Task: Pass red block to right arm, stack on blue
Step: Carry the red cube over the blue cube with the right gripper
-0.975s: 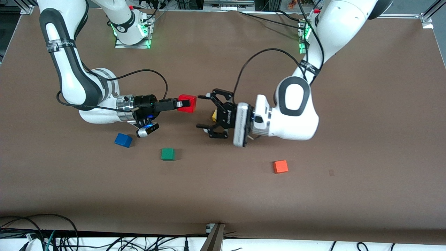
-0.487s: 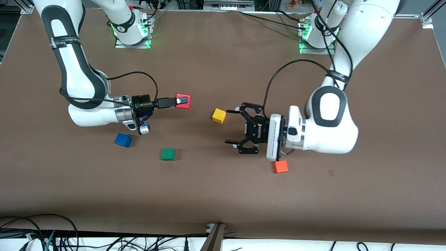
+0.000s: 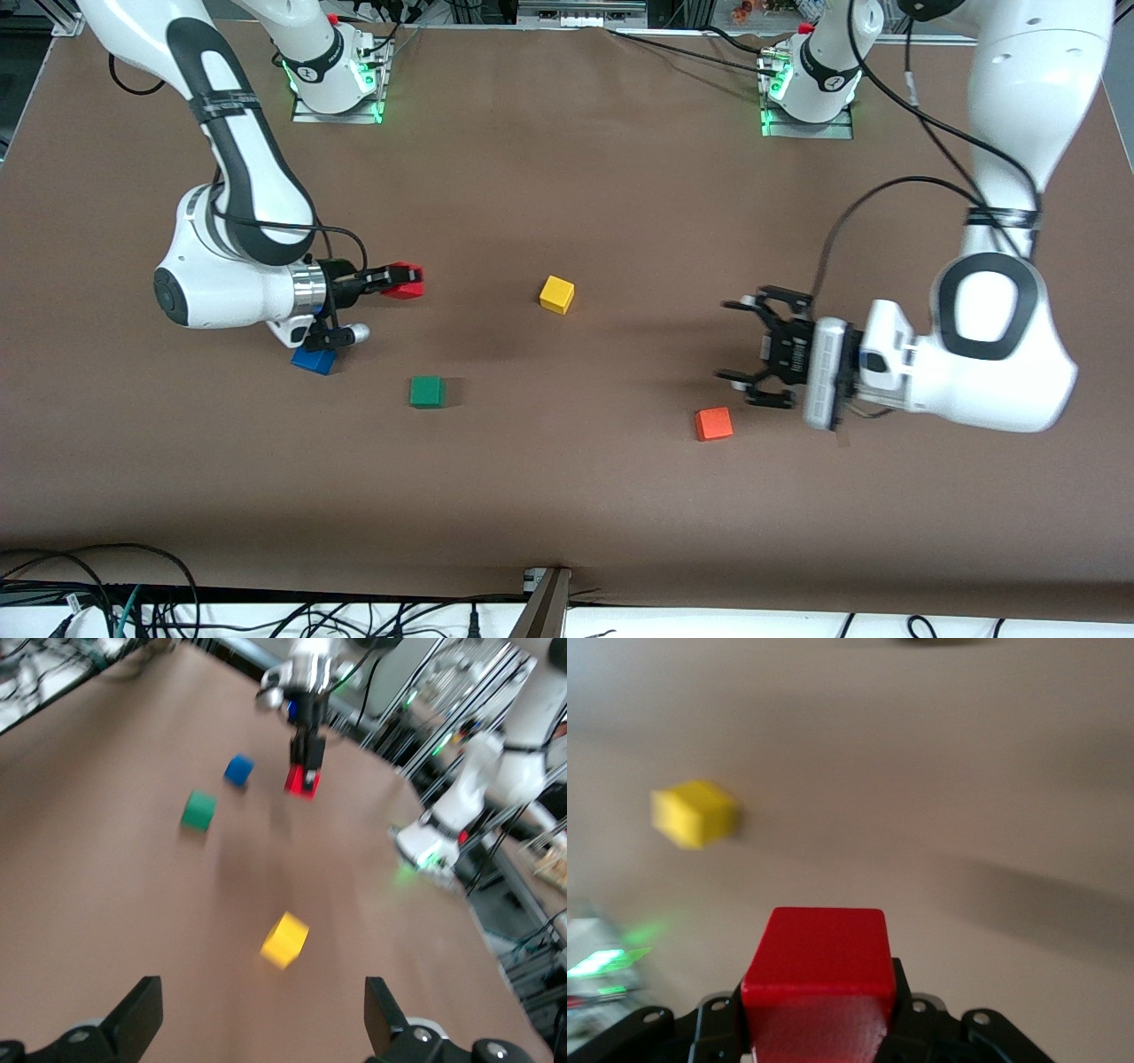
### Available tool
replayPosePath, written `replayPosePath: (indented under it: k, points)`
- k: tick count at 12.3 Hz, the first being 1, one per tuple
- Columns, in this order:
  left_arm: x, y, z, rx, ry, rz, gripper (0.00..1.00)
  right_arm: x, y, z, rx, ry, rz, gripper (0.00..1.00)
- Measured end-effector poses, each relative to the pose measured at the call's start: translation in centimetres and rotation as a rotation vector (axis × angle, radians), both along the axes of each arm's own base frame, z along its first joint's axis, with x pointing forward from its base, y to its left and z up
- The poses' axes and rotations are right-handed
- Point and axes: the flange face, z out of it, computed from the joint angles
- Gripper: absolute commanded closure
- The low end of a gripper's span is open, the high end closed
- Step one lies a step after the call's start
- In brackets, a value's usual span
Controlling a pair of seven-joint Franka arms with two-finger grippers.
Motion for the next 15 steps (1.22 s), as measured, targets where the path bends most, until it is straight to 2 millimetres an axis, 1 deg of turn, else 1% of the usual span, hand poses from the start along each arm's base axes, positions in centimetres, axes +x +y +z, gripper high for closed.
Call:
replayPosePath:
  k: [2, 3, 5, 6, 8, 10, 11, 12, 14, 15]
  points:
    - [0.5, 4.5, 1.4, 0.141, -0.001, 0.021, 0.00, 1.0, -3.0, -0.9, -0.226, -0.059, 0.134, 0.89]
    - [0.6, 6.6, 2.7, 0.224, -0.011, 0.046, 0.00, 1.8, -4.3, -0.9, -0.322, -0.085, 0.179, 0.89]
    - [0.3, 10.0, 6.1, 0.395, -0.054, 0.083, 0.00, 3.7, -5.9, -0.3, -0.435, -0.135, 0.244, 0.89]
    - [-0.3, 11.1, 8.3, 0.479, -0.074, 0.099, 0.00, 4.8, -6.5, -0.3, -0.475, -0.154, 0.264, 0.88]
    - [-2.0, 12.2, 12.3, 0.632, -0.081, 0.123, 0.00, 6.4, -6.9, -1.3, -0.504, -0.162, 0.256, 0.88]
    - [-3.3, 13.4, 15.4, 0.781, -0.099, 0.164, 0.00, 7.4, -6.9, -2.2, -0.524, -0.161, 0.200, 0.88]
    - [-4.1, 13.9, 16.8, 0.845, -0.099, 0.177, 0.00, 7.8, -6.8, -2.2, -0.521, -0.166, 0.179, 0.88]
    - [-4.9, 14.5, 17.9, 0.904, -0.089, 0.181, 0.00, 8.2, -6.9, -1.9, -0.503, -0.167, 0.152, 0.88]
    - [-6.3, 15.3, 19.6, 0.994, -0.069, 0.189, 0.00, 8.5, -8.2, -1.7, -0.462, -0.155, 0.089, 0.88]
    - [-7.0, 15.3, 20.4, 1.021, -0.056, 0.203, 0.00, 8.5, -8.8, -1.8, -0.451, -0.148, 0.070, 0.88]
